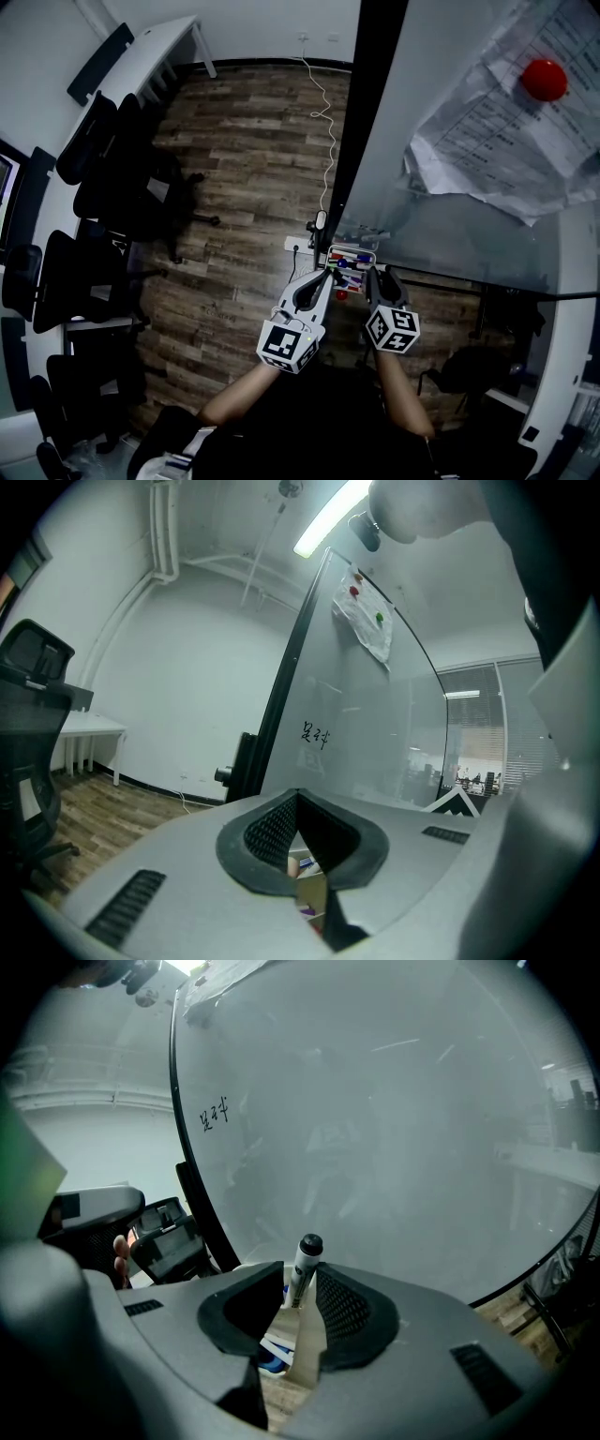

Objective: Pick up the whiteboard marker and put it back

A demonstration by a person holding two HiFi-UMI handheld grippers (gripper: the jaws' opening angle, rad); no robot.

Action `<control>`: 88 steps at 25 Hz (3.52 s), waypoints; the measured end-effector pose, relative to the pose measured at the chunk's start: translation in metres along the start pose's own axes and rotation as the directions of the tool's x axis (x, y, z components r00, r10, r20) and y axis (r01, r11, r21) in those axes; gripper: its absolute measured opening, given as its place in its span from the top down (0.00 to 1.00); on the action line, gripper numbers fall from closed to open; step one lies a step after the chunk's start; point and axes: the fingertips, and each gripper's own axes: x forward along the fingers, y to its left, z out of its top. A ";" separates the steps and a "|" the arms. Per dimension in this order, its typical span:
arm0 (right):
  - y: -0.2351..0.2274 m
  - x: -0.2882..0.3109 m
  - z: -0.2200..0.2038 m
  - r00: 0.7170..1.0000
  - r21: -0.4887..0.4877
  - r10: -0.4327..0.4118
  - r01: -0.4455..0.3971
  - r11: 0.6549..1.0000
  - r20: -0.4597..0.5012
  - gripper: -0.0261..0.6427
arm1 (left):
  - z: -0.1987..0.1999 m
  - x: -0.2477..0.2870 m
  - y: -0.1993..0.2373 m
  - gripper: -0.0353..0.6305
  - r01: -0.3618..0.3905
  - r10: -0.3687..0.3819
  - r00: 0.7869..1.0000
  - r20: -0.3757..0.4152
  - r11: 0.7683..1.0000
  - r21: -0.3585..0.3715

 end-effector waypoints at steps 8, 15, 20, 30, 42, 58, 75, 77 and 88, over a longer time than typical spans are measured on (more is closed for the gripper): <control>0.002 -0.005 -0.002 1.000 0.009 0.006 -0.006 1.000 0.003 0.78 | 0.001 -0.009 -0.003 0.94 -0.002 0.002 1.000 0.007 1.000 -0.002; 0.002 -0.008 -0.007 1.000 0.019 0.005 -0.005 1.000 -0.005 0.77 | 0.001 -0.014 -0.005 0.94 -0.002 0.002 1.000 0.011 1.000 -0.005; -0.002 -0.014 -0.007 1.000 0.025 -0.017 0.017 1.000 -0.002 0.77 | 0.002 -0.016 -0.006 0.94 0.002 -0.002 1.000 0.014 1.000 -0.002; 0.002 -0.033 -0.007 0.999 0.016 -0.045 0.044 0.999 0.013 0.89 | 0.003 -0.025 -0.016 0.94 0.016 -0.016 1.000 0.025 1.000 -0.001; 0.026 -0.068 -0.005 0.999 -0.030 -0.007 0.008 1.000 0.044 0.94 | 0.007 -0.051 -0.034 0.94 0.014 -0.015 0.998 0.058 1.000 0.007; 0.059 -0.176 0.018 0.987 -0.074 0.049 -0.038 0.997 0.155 0.94 | 0.010 -0.110 -0.087 0.94 0.010 -0.013 0.995 0.099 1.000 0.027; 0.088 -0.275 0.021 0.960 -0.143 0.114 -0.079 0.987 0.255 0.94 | 0.007 -0.171 -0.130 0.94 -0.048 0.044 0.995 0.091 0.997 0.052; 0.090 -0.283 0.021 0.958 -0.145 0.113 -0.077 0.986 0.265 0.94 | 0.008 -0.173 -0.132 0.94 -0.041 0.036 0.995 0.093 0.998 0.057; 0.102 -0.289 0.013 0.954 -0.175 0.111 -0.063 0.983 0.280 0.94 | 0.011 -0.173 -0.126 0.94 -0.007 0.003 0.995 0.096 0.999 0.042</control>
